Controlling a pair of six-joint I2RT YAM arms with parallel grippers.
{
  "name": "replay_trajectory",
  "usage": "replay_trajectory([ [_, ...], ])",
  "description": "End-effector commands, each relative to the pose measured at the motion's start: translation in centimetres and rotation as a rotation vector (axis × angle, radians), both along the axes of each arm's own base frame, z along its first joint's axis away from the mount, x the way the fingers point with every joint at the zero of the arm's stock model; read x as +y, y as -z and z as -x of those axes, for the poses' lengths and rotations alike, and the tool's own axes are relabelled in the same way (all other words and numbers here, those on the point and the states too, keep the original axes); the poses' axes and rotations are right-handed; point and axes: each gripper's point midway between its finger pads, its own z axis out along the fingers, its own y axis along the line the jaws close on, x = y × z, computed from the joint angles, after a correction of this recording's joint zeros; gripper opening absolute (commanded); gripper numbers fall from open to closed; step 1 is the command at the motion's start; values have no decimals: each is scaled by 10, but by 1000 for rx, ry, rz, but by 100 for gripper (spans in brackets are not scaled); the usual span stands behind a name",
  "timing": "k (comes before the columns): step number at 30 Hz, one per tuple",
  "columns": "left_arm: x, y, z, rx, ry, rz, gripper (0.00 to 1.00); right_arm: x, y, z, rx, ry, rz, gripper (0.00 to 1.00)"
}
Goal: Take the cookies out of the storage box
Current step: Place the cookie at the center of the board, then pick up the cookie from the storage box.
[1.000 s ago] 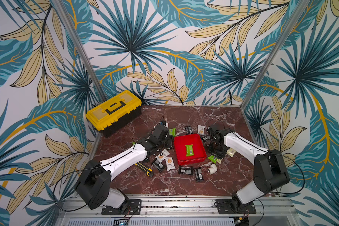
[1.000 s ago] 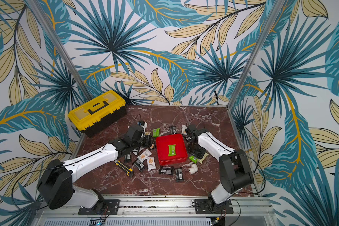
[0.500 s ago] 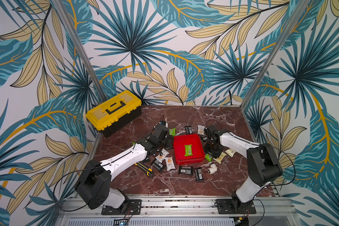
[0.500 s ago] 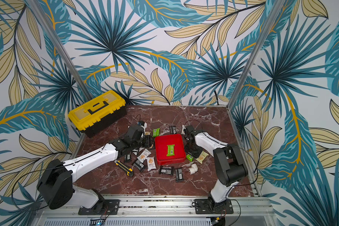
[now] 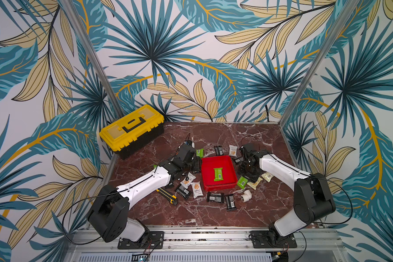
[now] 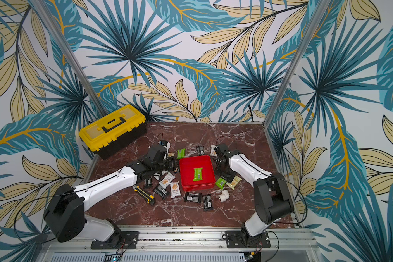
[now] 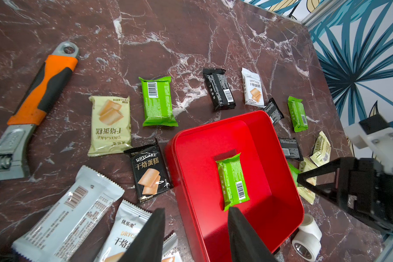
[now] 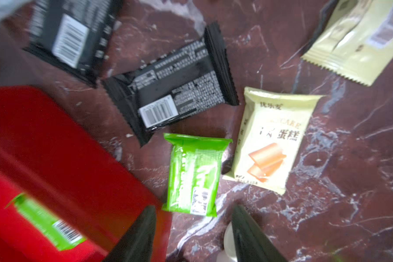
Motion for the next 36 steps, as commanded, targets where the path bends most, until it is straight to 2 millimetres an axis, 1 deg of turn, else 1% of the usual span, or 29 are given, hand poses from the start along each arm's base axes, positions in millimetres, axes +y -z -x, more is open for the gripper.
replay_trajectory([
  [1,-12,-16,-8,-23,7,55,50,14,-34,-5,-73,-169,25,58],
  [3,-12,-13,-7,-14,5,55,50,37,-46,-10,-107,-295,10,59],
  [6,-12,-10,-7,-8,1,67,50,71,-53,-12,-125,-471,20,60],
  [8,-12,-7,-6,0,-6,73,50,90,-49,-11,-115,-560,27,62],
  [9,-10,-6,-5,4,-12,75,50,100,-44,-11,-99,-598,26,64],
  [11,-8,-4,-5,9,-28,86,50,111,-30,-10,-59,-648,32,67],
  [14,-1,-2,-4,17,-60,101,50,119,-12,-10,-19,-692,77,72],
  [18,11,4,-4,31,-120,127,50,126,6,-17,12,-718,110,74],
  [25,40,14,-6,55,-262,201,50,137,28,-28,22,-713,109,75],
  [30,52,14,-9,45,-313,212,50,146,41,-34,32,-711,91,72],
  [36,56,12,-13,39,-326,215,50,148,51,-41,41,-695,103,66],
])
